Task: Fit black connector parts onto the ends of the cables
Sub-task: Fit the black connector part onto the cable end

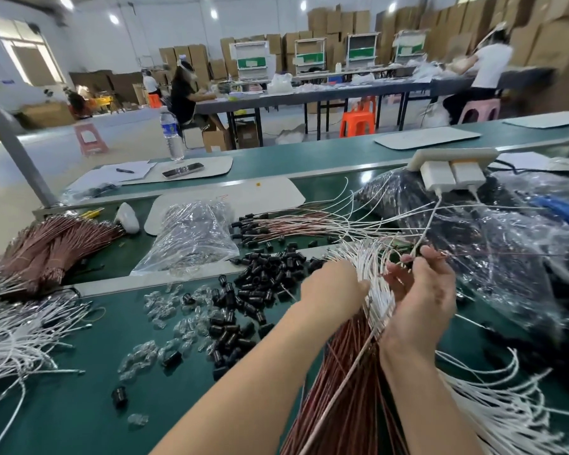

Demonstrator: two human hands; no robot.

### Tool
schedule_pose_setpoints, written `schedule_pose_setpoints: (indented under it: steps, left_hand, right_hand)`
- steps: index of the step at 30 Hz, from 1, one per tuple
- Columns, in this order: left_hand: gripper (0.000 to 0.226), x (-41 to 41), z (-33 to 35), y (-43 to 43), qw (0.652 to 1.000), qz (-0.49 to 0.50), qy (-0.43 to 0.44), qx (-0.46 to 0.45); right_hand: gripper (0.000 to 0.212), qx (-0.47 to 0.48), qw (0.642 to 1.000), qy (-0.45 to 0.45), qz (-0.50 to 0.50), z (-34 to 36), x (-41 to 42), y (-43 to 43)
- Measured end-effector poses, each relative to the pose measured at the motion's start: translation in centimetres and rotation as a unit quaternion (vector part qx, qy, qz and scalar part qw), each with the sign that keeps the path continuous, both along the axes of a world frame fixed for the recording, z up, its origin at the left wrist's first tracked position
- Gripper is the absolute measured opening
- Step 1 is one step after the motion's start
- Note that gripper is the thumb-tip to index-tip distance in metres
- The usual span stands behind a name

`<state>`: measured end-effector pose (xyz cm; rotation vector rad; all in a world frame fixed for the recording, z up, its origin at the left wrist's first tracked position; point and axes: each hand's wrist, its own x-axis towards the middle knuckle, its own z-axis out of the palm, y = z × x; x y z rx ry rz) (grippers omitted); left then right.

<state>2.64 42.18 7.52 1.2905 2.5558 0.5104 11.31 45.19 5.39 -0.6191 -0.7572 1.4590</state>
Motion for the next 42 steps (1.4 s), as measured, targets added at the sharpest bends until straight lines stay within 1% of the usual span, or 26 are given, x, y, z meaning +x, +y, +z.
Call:
schedule_pose_setpoints:
  steps: [2, 3, 6, 8, 9, 11, 13, 14, 15, 16, 18, 19, 20, 21, 22, 24, 26, 29, 32, 33, 34, 35, 37, 38, 41, 42]
  left_hand:
    - [0.038, -0.1, -0.6, 1.3, 0.999, 0.004, -0.014, -0.035]
    - [0.037, -0.3, -0.9, 1.7, 0.999, 0.010, -0.041, -0.033]
    - [0.034, -1.0, -1.1, 2.1, 0.989, 0.036, -0.143, -0.006]
    - [0.028, -1.1, -0.9, 1.9, 0.984, 0.043, -0.172, 0.012]
    - [0.025, -1.1, -0.6, 1.7, 0.982, 0.047, -0.178, 0.034]
    - [0.027, -1.1, 0.4, 1.2, 0.977, 0.058, -0.174, 0.109]
    - [0.027, -1.7, 2.5, -0.1, 0.955, 0.081, -0.173, 0.228]
    - [0.024, -2.1, 3.7, -1.0, 0.929, 0.096, -0.188, 0.305]
    - [0.023, -2.7, 5.0, -2.1, 0.891, 0.115, -0.211, 0.386]
    - [0.021, -3.4, 6.2, -3.6, 0.841, 0.137, -0.238, 0.466]
    - [0.019, -4.6, 7.7, -7.0, 0.724, 0.173, -0.310, 0.591]
    - [0.018, -4.9, 7.7, -8.8, 0.673, 0.180, -0.350, 0.626]
    - [0.019, -5.1, 7.3, -10.5, 0.635, 0.183, -0.386, 0.644]
    - [0.020, -5.0, 6.5, -12.0, 0.608, 0.188, -0.415, 0.650]
    - [0.021, -5.0, 5.4, -13.3, 0.590, 0.198, -0.436, 0.650]
    - [0.020, -4.8, 2.7, -15.5, 0.569, 0.224, -0.454, 0.648]
    - [0.018, -4.7, 0.2, -17.0, 0.566, 0.254, -0.448, 0.643]
    - [0.019, -5.0, -2.3, -18.6, 0.572, 0.281, -0.432, 0.638]
    - [0.020, -5.1, -2.9, -19.1, 0.541, 0.293, -0.443, 0.652]
    - [0.024, -4.7, -2.9, -18.9, 0.541, 0.286, -0.460, 0.643]
    - [0.033, -4.2, -3.1, -18.5, 0.558, 0.273, -0.478, 0.621]
    - [0.040, -3.6, -3.3, -17.9, 0.591, 0.253, -0.491, 0.588]
    - [0.045, -2.1, -3.9, -16.7, 0.668, 0.199, -0.487, 0.527]
    - [0.046, -1.5, -4.2, -16.2, 0.695, 0.174, -0.478, 0.508]
    - [0.042, -0.8, -4.8, -15.3, 0.751, 0.146, -0.432, 0.478]
    - [0.039, -0.8, -4.9, -15.3, 0.761, 0.147, -0.415, 0.477]
  right_hand:
    - [0.017, -0.009, 1.000, 0.008, -0.004, -0.1, 0.0, 0.2]
    - [0.017, -0.012, 1.000, 0.008, -0.005, -0.2, 0.0, 0.3]
    - [0.016, -0.015, 1.000, 0.007, -0.010, -0.4, -0.1, 0.6]
    - [0.016, -0.016, 1.000, 0.003, -0.011, -0.4, -0.1, 0.6]
    - [0.016, -0.017, 1.000, 0.004, -0.011, -0.3, 0.0, 0.6]
    - [0.015, -0.022, 1.000, 0.012, 0.001, -0.1, 0.1, 0.5]
    - [0.015, -0.030, 0.997, 0.038, 0.057, 0.0, 0.4, 0.4]
    - [0.015, -0.035, 0.992, 0.059, 0.106, 0.1, 0.5, 0.4]
    - [0.014, -0.039, 0.983, 0.077, 0.163, 0.2, 0.6, 0.3]
    - [0.015, -0.043, 0.970, 0.087, 0.225, 0.2, 0.6, 0.1]
    - [0.018, -0.042, 0.933, 0.093, 0.346, 0.2, 0.4, -0.6]
    - [0.019, -0.040, 0.914, 0.088, 0.394, 0.1, 0.1, -1.2]
    - [0.019, -0.040, 0.899, 0.076, 0.429, 0.0, -0.1, -1.8]
    - [0.019, -0.042, 0.889, 0.059, 0.451, -0.1, -0.4, -2.3]
    - [0.019, -0.046, 0.884, 0.041, 0.464, -0.1, -0.8, -2.8]
    - [0.018, -0.050, 0.878, 0.007, 0.476, -0.3, -1.3, -3.6]
    - [0.018, -0.050, 0.876, -0.008, 0.480, -0.5, -1.7, -4.2]
    - [0.020, -0.057, 0.878, 0.005, 0.476, -0.9, -1.7, -4.6]
    - [0.020, -0.059, 0.884, 0.008, 0.463, -1.2, -1.7, -4.7]
    - [0.020, -0.050, 0.888, 0.001, 0.458, -1.4, -1.8, -4.8]
    - [0.020, -0.038, 0.891, -0.005, 0.453, -1.5, -1.9, -4.9]
    - [0.020, -0.026, 0.893, -0.011, 0.449, -1.6, -2.0, -5.2]
    - [0.019, 0.003, 0.894, -0.031, 0.448, -1.7, -2.2, -5.7]
    - [0.019, 0.015, 0.890, -0.042, 0.453, -1.8, -2.3, -5.9]
    - [0.021, 0.026, 0.871, -0.045, 0.489, -2.0, -2.2, -6.0]
    - [0.022, 0.025, 0.866, -0.040, 0.498, -2.0, -2.2, -5.9]
